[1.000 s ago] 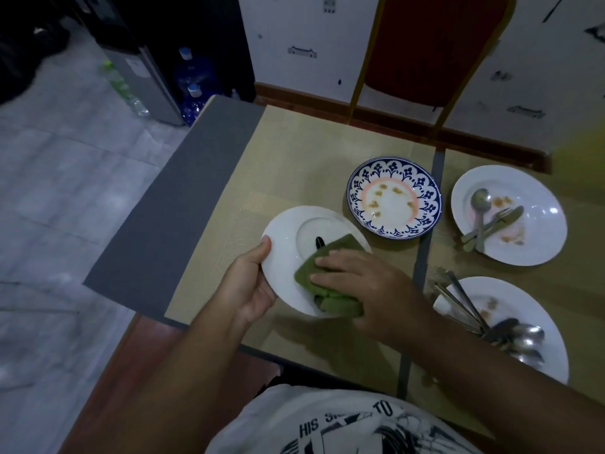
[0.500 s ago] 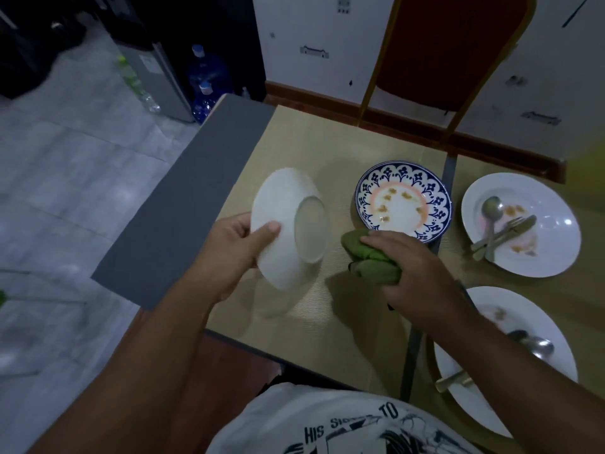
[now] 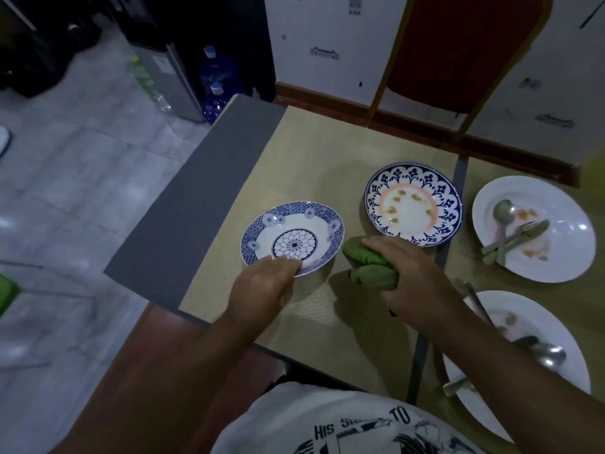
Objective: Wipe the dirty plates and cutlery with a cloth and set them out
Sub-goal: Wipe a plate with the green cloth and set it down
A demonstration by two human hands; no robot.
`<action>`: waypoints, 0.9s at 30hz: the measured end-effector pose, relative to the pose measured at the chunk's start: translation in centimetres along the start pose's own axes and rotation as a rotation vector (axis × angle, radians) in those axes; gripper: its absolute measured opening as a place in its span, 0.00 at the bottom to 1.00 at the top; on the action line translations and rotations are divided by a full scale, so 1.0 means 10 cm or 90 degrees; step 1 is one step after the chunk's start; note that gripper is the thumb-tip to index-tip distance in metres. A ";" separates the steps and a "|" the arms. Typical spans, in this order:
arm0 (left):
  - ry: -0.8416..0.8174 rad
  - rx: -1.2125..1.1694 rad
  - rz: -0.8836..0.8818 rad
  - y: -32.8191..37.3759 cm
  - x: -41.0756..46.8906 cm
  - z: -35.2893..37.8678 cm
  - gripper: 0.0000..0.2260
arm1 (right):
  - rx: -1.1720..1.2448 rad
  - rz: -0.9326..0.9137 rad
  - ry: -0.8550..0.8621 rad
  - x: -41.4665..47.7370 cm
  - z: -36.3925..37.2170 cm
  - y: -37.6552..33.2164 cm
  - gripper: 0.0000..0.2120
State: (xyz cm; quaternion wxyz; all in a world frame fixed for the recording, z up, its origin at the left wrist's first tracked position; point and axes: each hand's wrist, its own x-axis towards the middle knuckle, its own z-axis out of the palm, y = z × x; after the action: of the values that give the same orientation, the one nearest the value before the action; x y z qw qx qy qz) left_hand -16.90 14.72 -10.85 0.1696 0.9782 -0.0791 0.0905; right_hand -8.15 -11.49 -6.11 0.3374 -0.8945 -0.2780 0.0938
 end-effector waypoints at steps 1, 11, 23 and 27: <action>-0.001 0.015 0.007 -0.04 -0.04 0.04 0.16 | -0.005 0.004 -0.009 -0.01 0.02 0.00 0.31; -0.088 0.082 0.013 -0.27 -0.26 0.18 0.23 | -0.059 -0.009 -0.048 -0.05 0.24 0.02 0.33; -0.127 -0.070 -0.052 0.02 -0.03 0.08 0.28 | -0.025 0.044 -0.036 -0.08 0.24 0.06 0.29; -0.075 -0.174 -0.061 0.36 0.51 0.14 0.25 | 0.010 0.074 0.029 -0.12 0.03 0.15 0.30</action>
State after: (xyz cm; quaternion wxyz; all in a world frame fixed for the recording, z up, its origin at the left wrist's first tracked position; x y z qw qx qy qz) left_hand -12.41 10.28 -9.92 0.3001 0.9523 -0.0539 0.0133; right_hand -8.54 -12.96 -7.34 0.3442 -0.9085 -0.2171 0.0950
